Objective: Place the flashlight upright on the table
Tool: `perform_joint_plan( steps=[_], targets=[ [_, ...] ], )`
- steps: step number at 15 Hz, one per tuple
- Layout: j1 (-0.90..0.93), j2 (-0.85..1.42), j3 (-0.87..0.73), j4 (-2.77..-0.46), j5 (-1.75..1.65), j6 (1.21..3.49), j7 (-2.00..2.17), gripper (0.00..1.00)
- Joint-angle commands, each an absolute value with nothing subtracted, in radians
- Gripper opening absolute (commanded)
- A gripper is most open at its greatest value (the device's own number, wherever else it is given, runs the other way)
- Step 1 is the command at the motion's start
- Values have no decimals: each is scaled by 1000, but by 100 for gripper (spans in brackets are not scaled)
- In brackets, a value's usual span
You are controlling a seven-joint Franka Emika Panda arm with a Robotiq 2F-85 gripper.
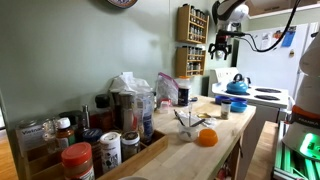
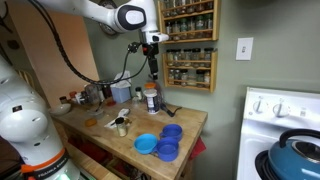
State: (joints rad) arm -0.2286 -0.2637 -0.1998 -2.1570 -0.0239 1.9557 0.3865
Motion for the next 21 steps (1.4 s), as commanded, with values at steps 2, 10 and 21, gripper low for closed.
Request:
perform_joint_plan(
  steps=[2,10,21],
  targets=[
    [-261,-233,-181,-2263,6,2001,604,100],
    [-248,-183,-189,-2265,71,1975,606,100],
    [-265,122,-247,-2115,372,2089,951,100]
  ],
)
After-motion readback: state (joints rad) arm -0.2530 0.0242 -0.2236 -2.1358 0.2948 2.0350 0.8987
